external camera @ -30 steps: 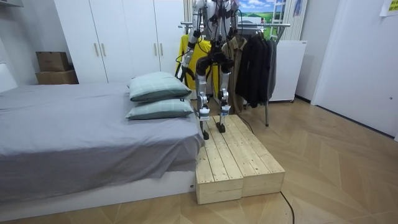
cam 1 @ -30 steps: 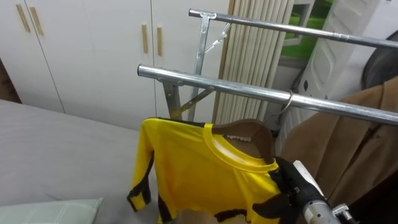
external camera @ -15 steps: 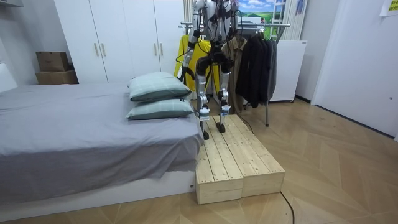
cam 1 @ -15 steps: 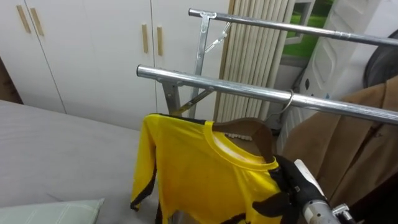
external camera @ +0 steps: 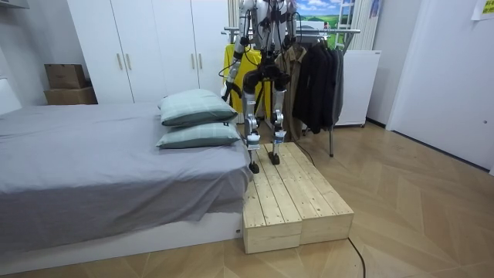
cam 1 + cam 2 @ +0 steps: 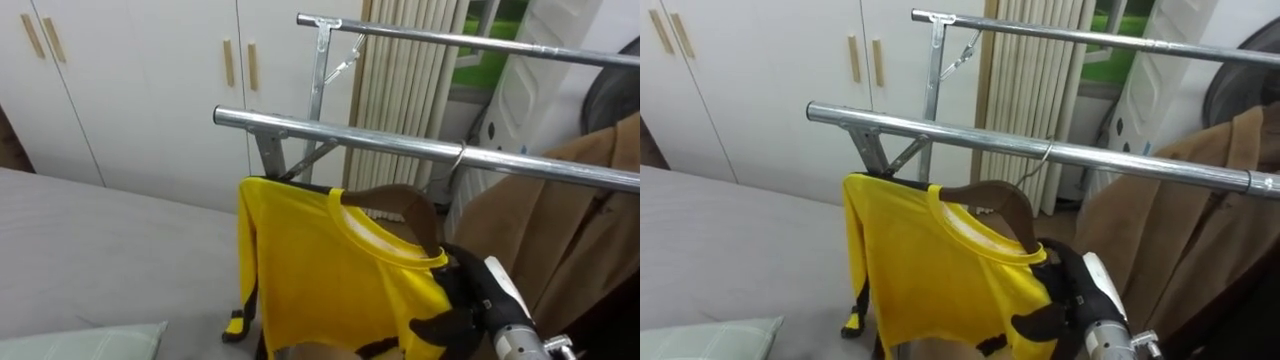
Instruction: Hang clothes
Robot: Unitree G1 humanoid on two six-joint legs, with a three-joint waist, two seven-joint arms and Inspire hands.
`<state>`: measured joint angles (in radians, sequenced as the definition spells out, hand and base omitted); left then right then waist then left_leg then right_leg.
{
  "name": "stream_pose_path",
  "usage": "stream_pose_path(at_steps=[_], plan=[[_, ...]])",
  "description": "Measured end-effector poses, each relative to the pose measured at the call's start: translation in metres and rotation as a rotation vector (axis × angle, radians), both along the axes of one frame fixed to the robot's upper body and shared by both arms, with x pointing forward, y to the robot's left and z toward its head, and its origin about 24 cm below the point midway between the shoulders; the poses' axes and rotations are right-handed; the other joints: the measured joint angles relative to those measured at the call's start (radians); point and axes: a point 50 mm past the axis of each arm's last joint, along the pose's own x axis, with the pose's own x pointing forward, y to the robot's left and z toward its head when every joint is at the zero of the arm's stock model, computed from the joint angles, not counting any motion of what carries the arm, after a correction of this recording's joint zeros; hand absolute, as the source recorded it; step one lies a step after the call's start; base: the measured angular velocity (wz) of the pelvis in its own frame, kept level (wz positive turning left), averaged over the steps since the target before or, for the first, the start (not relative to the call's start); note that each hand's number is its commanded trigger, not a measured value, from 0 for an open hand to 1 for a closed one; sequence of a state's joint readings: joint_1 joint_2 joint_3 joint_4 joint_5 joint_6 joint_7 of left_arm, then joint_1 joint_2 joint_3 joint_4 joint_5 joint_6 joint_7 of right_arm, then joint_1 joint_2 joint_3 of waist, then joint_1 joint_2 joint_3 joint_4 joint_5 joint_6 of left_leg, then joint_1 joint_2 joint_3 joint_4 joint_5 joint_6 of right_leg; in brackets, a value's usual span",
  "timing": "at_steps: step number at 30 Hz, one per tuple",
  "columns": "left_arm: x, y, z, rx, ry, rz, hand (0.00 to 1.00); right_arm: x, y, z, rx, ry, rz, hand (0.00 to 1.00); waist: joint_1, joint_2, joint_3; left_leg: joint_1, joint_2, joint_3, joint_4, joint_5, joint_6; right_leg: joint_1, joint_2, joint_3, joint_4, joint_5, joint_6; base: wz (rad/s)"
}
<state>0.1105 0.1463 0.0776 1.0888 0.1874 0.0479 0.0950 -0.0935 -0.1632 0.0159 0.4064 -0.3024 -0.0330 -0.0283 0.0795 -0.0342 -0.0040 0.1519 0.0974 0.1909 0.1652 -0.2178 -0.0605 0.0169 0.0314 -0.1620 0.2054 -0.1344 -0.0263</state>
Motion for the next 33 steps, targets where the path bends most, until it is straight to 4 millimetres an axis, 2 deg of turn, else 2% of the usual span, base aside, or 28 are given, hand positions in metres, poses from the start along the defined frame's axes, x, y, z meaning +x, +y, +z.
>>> stream_pose_path(at_steps=[7,9,15,21,24,29,33], plan=[[-0.004,0.002,0.000,0.001,-0.001,0.016,0.00,0.001,0.002,0.013,-0.001,-0.036,0.016,0.00,-0.011,-0.003,0.0011,-0.007,-0.004,0.004,-0.001,0.000,0.000,-0.015,0.000,0.021,0.000,-0.002,0.003,-0.06],[-0.007,0.002,0.000,0.002,0.005,0.020,0.00,0.003,0.004,0.022,-0.004,-0.072,0.023,0.00,-0.023,-0.002,0.0011,-0.010,-0.004,0.006,-0.001,0.000,0.000,-0.014,0.001,0.021,0.000,0.000,0.003,-0.02],[-0.007,0.002,0.000,-0.001,0.004,0.019,0.00,0.004,0.001,0.052,-0.022,-0.220,-0.004,0.00,-0.031,0.005,0.0001,-0.011,-0.004,0.011,-0.001,0.000,0.000,-0.023,0.003,0.023,0.001,0.001,0.003,-0.06],[-0.013,0.002,-0.001,-0.007,0.003,0.038,0.00,0.004,-0.007,0.080,-0.038,-0.368,-0.080,0.00,-0.073,0.003,-0.0010,-0.020,-0.004,0.029,-0.002,0.000,0.000,-0.048,0.005,0.045,0.018,0.000,0.004,-0.13],[-0.017,0.004,-0.001,-0.011,-0.001,0.058,0.00,0.002,-0.013,0.090,-0.047,-0.431,-0.136,0.00,-0.096,-0.006,-0.0005,-0.020,-0.004,0.044,-0.002,0.000,0.000,-0.050,0.007,0.056,0.016,0.001,0.004,-0.10],[-0.022,0.007,0.000,-0.010,-0.001,0.080,0.00,-0.008,-0.027,0.092,-0.063,-0.455,-0.216,0.00,-0.113,-0.012,-0.0030,-0.020,-0.005,0.057,-0.003,0.000,0.000,-0.053,0.008,0.068,0.014,0.002,0.003,-0.07],[-0.027,0.007,-0.001,-0.017,0.002,0.113,0.00,-0.024,-0.035,0.079,-0.048,-0.411,-0.266,0.00,-0.115,-0.011,-0.0032,-0.018,-0.005,0.057,-0.004,0.000,0.000,-0.054,0.009,0.069,0.016,0.002,0.003,-0.01]])
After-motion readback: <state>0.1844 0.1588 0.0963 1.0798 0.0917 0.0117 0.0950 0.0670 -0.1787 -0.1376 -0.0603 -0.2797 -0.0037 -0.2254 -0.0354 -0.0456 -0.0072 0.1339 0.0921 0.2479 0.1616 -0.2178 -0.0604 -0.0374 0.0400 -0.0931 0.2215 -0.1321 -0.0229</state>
